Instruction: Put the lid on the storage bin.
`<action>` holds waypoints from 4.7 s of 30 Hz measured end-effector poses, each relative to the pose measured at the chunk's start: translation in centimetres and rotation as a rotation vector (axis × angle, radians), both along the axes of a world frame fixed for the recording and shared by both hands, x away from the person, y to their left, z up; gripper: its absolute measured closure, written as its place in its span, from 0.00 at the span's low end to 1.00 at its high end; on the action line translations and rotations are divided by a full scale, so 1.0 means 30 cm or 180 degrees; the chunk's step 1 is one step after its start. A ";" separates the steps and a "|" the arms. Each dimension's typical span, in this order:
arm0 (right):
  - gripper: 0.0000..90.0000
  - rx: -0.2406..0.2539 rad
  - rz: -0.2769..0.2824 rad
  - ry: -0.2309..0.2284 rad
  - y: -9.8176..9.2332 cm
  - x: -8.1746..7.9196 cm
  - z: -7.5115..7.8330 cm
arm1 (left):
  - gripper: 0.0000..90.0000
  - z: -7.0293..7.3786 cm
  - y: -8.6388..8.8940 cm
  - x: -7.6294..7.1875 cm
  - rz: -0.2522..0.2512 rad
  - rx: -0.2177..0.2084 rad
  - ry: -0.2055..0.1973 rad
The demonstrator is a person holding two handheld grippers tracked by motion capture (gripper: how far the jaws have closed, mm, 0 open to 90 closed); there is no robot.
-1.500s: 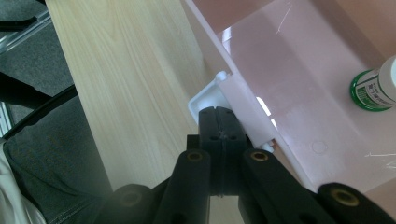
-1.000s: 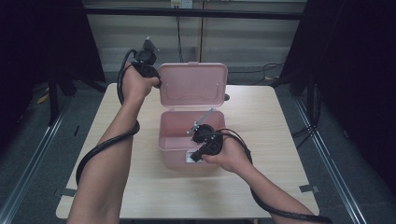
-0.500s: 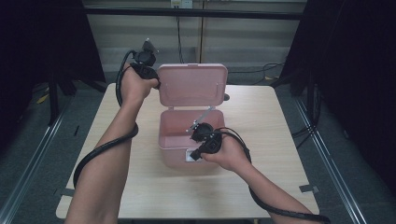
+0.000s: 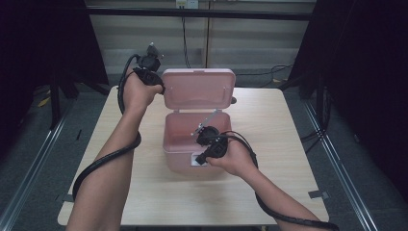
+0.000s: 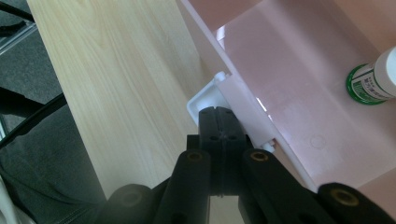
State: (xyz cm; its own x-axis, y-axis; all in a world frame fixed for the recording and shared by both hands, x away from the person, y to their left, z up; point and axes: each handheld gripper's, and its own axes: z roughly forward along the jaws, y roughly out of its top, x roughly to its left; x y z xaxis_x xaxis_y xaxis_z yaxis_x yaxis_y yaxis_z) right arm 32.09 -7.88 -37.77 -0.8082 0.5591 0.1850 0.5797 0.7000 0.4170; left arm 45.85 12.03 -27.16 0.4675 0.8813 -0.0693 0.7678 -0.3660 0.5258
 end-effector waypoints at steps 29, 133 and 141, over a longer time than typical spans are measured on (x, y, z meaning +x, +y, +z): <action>1.00 0.0031 -0.0035 -0.0008 0.003 0.010 -0.002 | 0.96 -0.015 0.018 -0.038 -0.0088 -0.0085 -0.0071; 1.00 0.0457 -0.0680 -0.0191 -0.375 0.119 0.149 | 0.99 0.016 0.049 -0.005 -0.0231 -0.0380 0.0160; 1.00 0.0500 -0.0607 -0.0185 -0.375 0.093 0.121 | 0.91 -0.016 0.068 -0.008 -0.0176 -0.0392 0.0173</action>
State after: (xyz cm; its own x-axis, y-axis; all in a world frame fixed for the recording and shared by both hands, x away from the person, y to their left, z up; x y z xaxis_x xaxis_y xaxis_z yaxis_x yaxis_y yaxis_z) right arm 34.88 -19.13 -34.14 -0.7026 0.6706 0.2381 0.6670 0.5042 0.5485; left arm 45.62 14.07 -27.64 0.5078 0.8375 -0.2019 0.7769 -0.3438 0.5275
